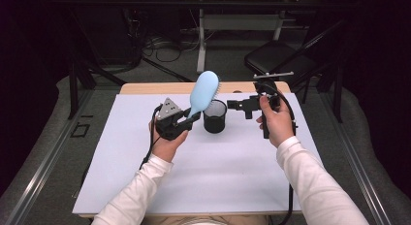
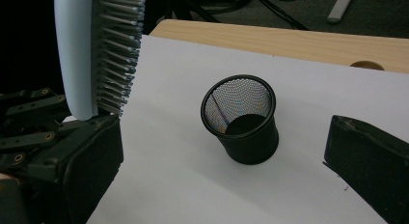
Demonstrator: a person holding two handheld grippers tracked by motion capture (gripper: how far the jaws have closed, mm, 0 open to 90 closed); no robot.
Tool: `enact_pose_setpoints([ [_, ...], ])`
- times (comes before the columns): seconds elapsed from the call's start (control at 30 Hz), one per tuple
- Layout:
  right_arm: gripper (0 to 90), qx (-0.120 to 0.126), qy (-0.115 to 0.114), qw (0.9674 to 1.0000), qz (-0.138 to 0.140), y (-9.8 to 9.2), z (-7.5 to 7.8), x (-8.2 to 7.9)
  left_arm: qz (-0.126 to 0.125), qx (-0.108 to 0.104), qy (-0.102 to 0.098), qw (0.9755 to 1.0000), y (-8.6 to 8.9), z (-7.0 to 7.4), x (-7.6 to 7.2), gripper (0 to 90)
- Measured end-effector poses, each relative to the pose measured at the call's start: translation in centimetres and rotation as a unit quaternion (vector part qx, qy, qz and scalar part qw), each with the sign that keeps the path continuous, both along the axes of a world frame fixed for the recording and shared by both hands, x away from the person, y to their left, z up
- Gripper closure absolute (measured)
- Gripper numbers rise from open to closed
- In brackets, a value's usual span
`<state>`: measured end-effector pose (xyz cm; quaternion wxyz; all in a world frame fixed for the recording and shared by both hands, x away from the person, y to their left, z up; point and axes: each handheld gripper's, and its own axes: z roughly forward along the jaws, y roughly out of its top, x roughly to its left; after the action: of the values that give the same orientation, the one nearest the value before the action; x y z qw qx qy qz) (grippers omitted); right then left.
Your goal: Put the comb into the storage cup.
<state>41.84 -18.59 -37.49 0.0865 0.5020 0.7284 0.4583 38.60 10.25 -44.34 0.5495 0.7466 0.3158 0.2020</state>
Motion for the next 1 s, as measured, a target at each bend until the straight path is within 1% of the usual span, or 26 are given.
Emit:
enact_pose_setpoints([
  [0.23, 0.0, 0.005, 0.006, 1.0, 0.002, 0.7, 0.5, 0.4, 0.0, -0.001, 0.001, 1.0, 0.1, 0.0, 0.0, 69.6],
  [0.43, 0.0, 0.025, 0.005, 0.9996, 0.012, 1.3, 1.0, 0.6, 0.001, -0.001, 0.001, 1.0, 0.0, -0.1, 0.0, 69.6],
  [0.53, 0.0, 0.027, 0.006, 0.9995, 0.017, 1.6, 1.3, 0.7, 0.001, -0.001, 0.001, 1.0, 0.0, -0.2, 0.0, 69.6],
  [0.63, 0.0, 0.036, 0.006, 0.9991, 0.021, 1.9, 1.5, 0.7, 0.0, -0.001, 0.001, 1.0, 0.0, -0.2, 0.0, 69.6],
  [0.67, 0.0, 0.038, 0.008, 0.999, 0.02, 2.0, 1.5, 0.7, -0.001, -0.001, 0.001, 1.0, 0.0, -0.2, 0.0, 69.6],
  [0.83, 0.0, 0.046, 0.004, 0.9987, 0.02, 2.3, 1.8, 0.9, -0.003, 0.0, 0.001, 1.0, -0.1, -0.2, -0.1, 69.6],
  [1.0, 0.1, 0.049, 0.005, 0.9986, 0.021, 2.7, 2.1, 1.2, -0.006, -0.001, 0.001, 1.0, -0.3, -0.3, -0.2, 69.6],
])
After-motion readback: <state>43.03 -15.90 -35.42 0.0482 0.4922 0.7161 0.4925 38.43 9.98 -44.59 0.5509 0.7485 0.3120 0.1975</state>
